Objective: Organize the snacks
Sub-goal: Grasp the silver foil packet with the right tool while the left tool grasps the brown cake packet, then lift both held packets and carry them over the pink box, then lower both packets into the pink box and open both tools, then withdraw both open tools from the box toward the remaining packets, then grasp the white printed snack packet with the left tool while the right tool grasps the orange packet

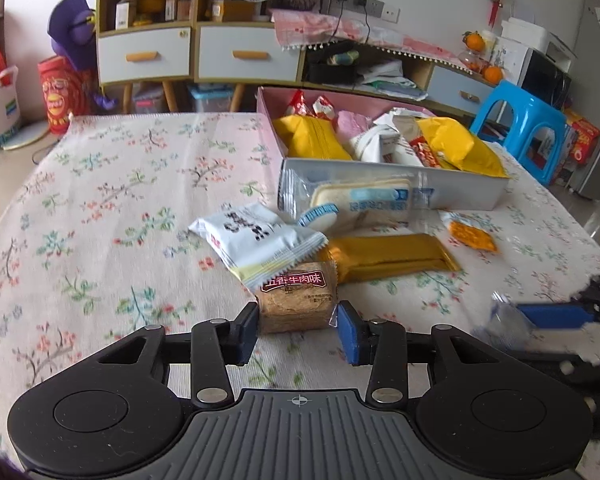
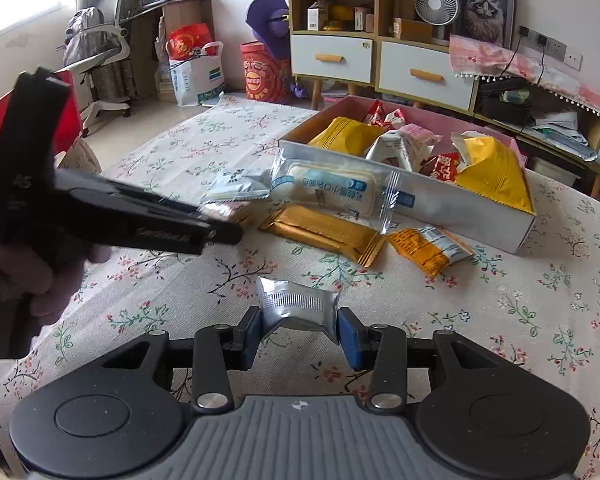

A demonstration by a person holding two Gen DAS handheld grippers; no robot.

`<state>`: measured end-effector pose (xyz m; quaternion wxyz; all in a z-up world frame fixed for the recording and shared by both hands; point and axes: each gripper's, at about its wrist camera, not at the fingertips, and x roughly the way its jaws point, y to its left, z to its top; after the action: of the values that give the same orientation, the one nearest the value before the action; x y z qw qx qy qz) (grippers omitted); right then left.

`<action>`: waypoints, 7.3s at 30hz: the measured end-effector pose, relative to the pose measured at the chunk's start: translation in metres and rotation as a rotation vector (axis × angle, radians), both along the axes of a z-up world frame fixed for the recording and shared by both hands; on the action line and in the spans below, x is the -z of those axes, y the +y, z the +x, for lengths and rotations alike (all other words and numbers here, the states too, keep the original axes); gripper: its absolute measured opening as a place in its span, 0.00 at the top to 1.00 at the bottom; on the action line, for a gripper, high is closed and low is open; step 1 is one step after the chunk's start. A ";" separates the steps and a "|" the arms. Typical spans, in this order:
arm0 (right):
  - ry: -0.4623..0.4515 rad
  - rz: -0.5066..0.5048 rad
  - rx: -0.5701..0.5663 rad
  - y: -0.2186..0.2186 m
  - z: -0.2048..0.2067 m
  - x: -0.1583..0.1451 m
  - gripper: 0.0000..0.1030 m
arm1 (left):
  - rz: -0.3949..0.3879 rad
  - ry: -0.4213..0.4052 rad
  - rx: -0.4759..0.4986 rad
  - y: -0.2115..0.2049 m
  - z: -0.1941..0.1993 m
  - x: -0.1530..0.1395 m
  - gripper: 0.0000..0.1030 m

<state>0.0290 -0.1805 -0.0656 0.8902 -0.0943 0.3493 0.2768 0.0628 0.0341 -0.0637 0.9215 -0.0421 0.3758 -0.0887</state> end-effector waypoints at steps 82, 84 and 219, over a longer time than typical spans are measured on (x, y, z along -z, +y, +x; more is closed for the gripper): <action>-0.020 0.231 0.423 -0.053 0.173 -0.061 0.33 | 0.025 -0.180 0.062 -0.056 0.120 -0.056 0.24; -0.021 0.227 0.423 -0.054 0.167 -0.062 0.31 | 0.023 -0.178 0.061 -0.055 0.114 -0.057 0.23; 0.016 0.027 0.420 -0.031 0.106 0.026 0.16 | 0.069 -0.054 -0.135 0.019 0.065 0.010 0.10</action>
<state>0.1353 -0.2113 -0.0920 0.9267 -0.0053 0.3646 0.0905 0.1278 0.0533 -0.0741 0.9360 -0.0331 0.3500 -0.0142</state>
